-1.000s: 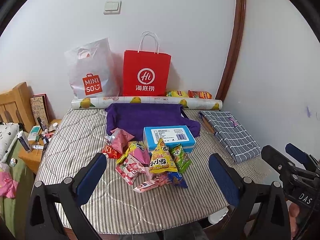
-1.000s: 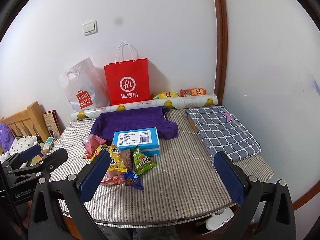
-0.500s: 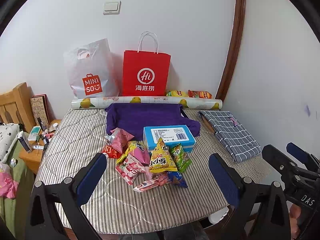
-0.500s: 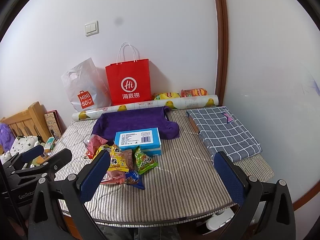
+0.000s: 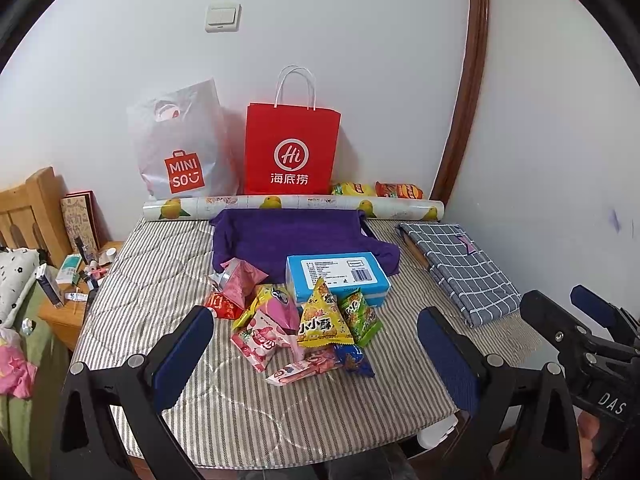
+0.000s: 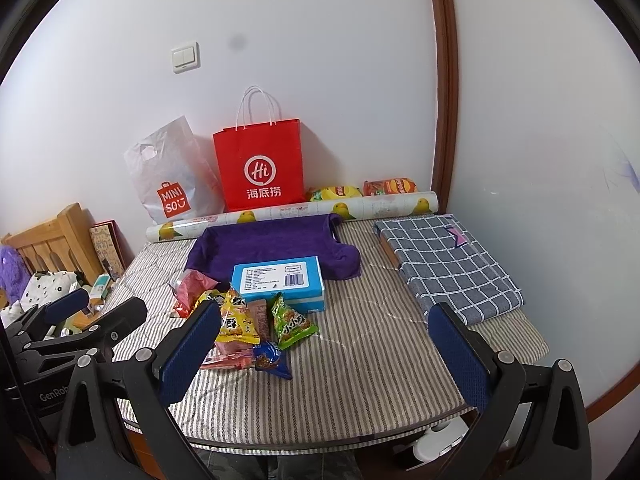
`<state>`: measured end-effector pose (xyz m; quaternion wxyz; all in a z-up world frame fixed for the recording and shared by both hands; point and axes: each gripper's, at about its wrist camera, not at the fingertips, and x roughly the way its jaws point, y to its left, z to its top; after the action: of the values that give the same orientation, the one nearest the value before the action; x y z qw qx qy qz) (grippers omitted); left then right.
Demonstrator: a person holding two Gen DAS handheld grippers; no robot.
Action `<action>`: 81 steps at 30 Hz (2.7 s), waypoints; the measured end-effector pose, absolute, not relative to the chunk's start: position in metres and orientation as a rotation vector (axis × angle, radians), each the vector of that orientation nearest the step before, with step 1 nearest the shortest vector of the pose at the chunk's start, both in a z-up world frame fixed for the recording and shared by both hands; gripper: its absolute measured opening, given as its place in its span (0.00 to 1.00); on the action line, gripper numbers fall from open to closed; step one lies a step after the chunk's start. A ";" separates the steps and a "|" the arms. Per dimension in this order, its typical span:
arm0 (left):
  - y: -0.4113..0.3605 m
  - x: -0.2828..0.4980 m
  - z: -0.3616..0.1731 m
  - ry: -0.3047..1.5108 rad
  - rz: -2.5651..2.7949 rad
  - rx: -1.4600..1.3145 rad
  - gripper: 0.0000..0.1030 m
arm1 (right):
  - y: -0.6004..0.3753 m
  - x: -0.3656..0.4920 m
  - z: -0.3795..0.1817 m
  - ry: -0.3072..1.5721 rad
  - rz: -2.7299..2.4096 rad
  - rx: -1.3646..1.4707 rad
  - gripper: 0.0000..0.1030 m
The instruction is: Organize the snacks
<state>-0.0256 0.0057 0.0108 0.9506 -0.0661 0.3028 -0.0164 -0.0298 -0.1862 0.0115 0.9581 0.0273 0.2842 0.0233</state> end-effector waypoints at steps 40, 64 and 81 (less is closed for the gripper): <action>0.089 0.067 -0.089 0.795 0.095 -0.186 0.99 | -0.166 0.095 -0.128 0.814 0.122 0.031 0.81; 0.131 0.108 -0.127 0.875 0.127 -0.248 0.98 | -0.142 0.173 -0.194 0.953 0.293 0.065 0.70; 0.108 0.178 -0.120 0.885 0.056 -0.137 0.96 | -0.171 0.153 -0.178 0.949 0.265 0.020 0.44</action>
<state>0.1784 0.1085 -0.1196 0.9011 -0.0663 0.4277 0.0269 0.1535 -0.1708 -0.1782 0.8809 0.0096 0.4557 0.1274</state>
